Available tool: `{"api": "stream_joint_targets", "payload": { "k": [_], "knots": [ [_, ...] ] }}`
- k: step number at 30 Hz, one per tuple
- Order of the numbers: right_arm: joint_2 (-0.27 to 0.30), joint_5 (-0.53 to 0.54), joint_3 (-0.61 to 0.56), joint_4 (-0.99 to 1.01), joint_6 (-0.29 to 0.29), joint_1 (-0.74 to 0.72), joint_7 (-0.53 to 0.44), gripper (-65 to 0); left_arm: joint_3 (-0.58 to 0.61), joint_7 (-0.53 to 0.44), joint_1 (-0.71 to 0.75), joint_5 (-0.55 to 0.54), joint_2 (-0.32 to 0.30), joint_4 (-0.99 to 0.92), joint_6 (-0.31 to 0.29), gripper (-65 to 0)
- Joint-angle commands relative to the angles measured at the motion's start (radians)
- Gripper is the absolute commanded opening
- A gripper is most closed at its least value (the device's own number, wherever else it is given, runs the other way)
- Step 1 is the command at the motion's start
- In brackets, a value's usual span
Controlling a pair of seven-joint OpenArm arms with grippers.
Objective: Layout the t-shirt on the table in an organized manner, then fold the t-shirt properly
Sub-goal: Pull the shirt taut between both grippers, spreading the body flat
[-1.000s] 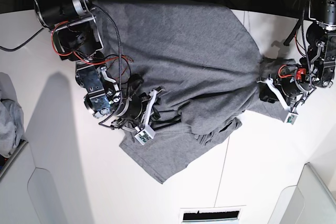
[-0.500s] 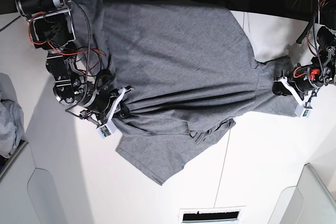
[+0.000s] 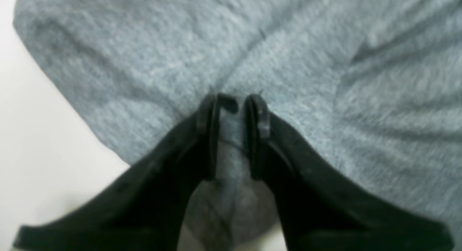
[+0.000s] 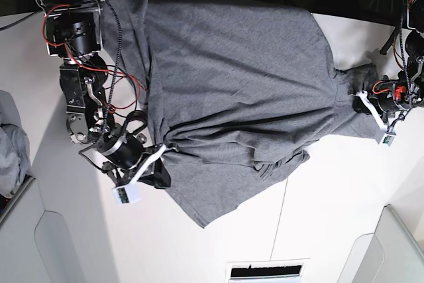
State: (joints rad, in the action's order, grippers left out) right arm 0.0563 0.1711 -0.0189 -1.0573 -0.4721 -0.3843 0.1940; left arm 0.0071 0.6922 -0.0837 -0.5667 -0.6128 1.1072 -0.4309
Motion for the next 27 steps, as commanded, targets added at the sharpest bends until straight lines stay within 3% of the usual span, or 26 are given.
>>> {"api": "stream_joint_targets", "payload": {
  "k": [1,4,7,15,21,27],
  "knots": [
    [-0.023,-0.011,0.001,-0.003,0.019,-0.044,-0.022,-65.0,-0.006,-0.015,-0.016,-0.009,-0.024,0.037,0.001,-48.4],
    [-0.082,-0.076,-0.004,0.085,0.111,-0.108,-0.036,-65.0,-0.006,-0.014,-0.016,-0.035,-0.022,0.071,0.001,-48.4],
    [-0.130,-0.159,-0.009,0.241,0.188,-0.187,-0.120,-65.0,-0.006,-0.002,-0.009,-0.059,-0.010,0.071,0.001,-48.4],
    [-0.183,-0.373,-0.010,0.610,0.291,-0.306,-0.195,-65.0,-0.006,0.001,0.026,-0.084,0.003,0.071,0.000,-48.4],
    [-0.146,-0.438,-0.010,0.678,0.312,-0.299,-0.189,-65.0,-0.006,0.002,0.026,-0.085,0.002,0.071,0.000,-48.4],
    [-0.035,-0.425,-0.010,0.676,0.342,-0.302,-0.188,-65.0,-0.006,-0.008,0.026,-0.004,-0.004,0.067,0.008,-48.4]
  ]
}}
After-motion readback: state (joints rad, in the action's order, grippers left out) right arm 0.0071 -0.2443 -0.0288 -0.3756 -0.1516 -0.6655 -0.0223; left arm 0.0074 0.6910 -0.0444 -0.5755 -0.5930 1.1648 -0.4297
